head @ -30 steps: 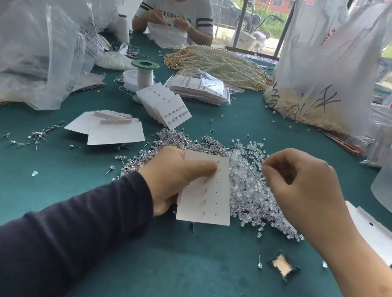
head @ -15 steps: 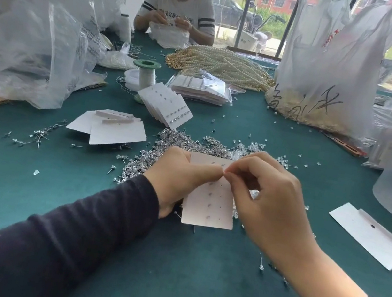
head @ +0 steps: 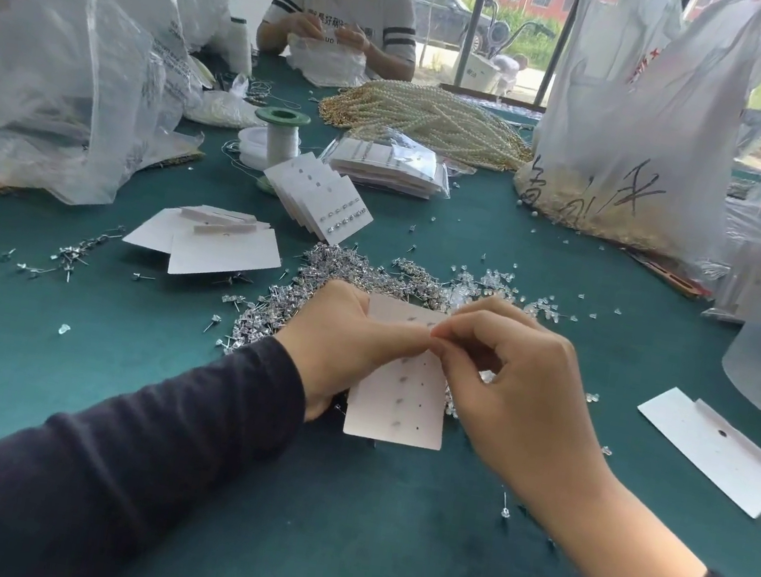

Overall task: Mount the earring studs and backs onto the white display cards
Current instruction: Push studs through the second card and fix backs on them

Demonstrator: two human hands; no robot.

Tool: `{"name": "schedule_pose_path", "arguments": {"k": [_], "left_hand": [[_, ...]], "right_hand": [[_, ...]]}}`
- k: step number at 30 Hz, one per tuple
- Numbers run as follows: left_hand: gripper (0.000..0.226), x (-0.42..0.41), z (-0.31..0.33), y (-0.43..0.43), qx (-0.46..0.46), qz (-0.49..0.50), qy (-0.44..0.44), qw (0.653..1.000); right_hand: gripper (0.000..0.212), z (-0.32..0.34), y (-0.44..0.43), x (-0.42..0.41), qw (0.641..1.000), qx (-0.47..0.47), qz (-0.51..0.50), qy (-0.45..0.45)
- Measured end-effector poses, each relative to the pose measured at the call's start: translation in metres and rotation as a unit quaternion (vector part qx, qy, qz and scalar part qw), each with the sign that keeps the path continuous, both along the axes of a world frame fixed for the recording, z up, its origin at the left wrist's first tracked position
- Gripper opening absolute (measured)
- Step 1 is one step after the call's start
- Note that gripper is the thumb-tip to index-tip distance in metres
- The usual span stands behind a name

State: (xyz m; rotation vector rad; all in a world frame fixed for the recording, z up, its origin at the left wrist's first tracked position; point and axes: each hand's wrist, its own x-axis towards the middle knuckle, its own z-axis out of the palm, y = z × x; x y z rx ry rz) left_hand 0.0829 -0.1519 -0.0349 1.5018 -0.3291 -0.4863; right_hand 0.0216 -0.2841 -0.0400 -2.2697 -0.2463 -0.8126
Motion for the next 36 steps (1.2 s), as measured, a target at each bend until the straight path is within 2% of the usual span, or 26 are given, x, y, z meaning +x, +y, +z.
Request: {"name": "schedule_pose_path", "arguments": {"k": [3, 10, 21, 25, 28, 36], "left_hand": [[0.006, -0.0018, 0.0, 0.0016, 0.008, -0.005, -0.007, 1.0], [0.025, -0.0035, 0.0041, 0.0009, -0.004, -0.002, 0.011, 1.0], [0.007, -0.0038, 0.0024, -0.0004, 0.016, 0.008, -0.019, 1.0], [0.02, -0.0026, -0.0005, 0.0, 0.027, 0.013, -0.036, 0.999], [0.013, -0.0026, -0.0019, -0.0001, 0.04, 0.015, -0.057, 0.997], [0.012, -0.0047, -0.0022, -0.0019, 0.073, 0.023, -0.086, 0.993]], "right_hand": [[0.012, -0.0019, 0.001, -0.0008, 1.0, 0.009, 0.008, 0.0], [0.006, 0.001, 0.0003, -0.0038, 1.0, 0.014, 0.006, 0.005], [0.006, 0.0049, -0.0004, -0.0055, 0.999, -0.03, -0.015, 0.024], [0.009, 0.0055, -0.0021, -0.0059, 0.998, -0.057, -0.005, 0.038], [0.009, 0.0051, -0.0019, -0.0058, 0.998, -0.056, 0.003, 0.039], [0.009, 0.0034, 0.0002, -0.0057, 0.998, -0.062, -0.001, 0.028]]}}
